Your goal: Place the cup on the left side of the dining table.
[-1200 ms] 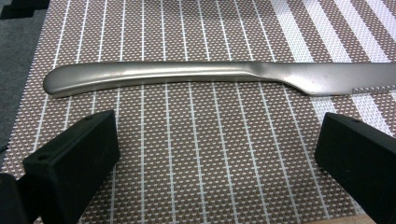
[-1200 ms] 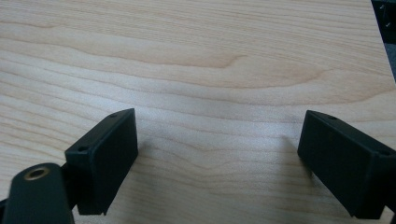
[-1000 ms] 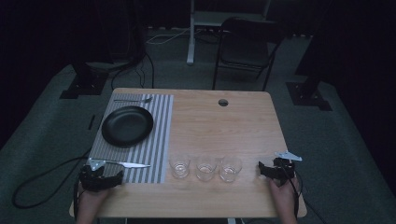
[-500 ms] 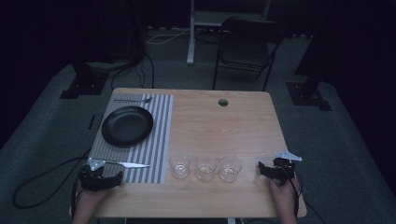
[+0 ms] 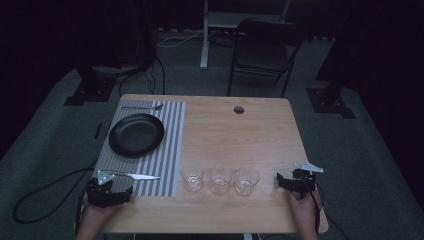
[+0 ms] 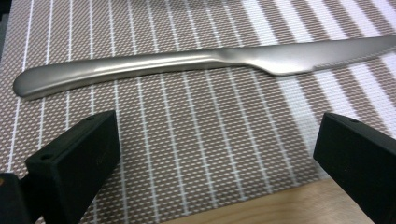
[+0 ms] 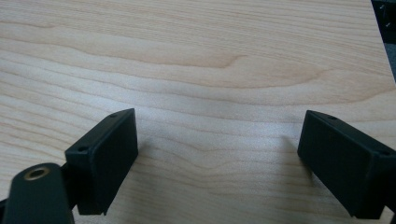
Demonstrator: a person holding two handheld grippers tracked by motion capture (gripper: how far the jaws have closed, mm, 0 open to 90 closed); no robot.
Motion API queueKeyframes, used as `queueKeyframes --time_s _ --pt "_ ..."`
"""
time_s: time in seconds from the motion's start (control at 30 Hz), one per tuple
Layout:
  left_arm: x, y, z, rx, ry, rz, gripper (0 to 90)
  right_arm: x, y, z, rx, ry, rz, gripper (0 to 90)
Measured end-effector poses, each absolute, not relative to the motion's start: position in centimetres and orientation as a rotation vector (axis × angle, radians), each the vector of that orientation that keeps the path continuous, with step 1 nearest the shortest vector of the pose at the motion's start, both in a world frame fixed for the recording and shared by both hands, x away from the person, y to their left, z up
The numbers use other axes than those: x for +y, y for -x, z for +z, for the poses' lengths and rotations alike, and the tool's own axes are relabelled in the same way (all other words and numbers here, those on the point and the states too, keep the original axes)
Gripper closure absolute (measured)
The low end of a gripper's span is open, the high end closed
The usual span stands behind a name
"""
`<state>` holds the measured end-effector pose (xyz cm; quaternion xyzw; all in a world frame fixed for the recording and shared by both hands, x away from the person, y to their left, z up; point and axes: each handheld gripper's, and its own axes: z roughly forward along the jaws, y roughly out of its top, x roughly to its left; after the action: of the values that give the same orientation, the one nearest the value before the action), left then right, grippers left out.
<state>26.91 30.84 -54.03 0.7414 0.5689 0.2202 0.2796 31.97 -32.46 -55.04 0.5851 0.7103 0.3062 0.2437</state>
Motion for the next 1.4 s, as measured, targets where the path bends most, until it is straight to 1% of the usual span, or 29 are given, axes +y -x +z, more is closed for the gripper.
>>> queueKeyframes --time_s 0.63,1.4 --pt "29.4 -26.7 -51.9 1.35 -2.024 0.483 1.0 -32.5 -32.0 -55.0 1.94 -1.598 0.836 11.7" --pt "25.2 -27.2 -49.1 1.151 -2.087 0.455 1.1 -32.5 -32.0 -55.0 1.941 -1.598 0.836 11.7"
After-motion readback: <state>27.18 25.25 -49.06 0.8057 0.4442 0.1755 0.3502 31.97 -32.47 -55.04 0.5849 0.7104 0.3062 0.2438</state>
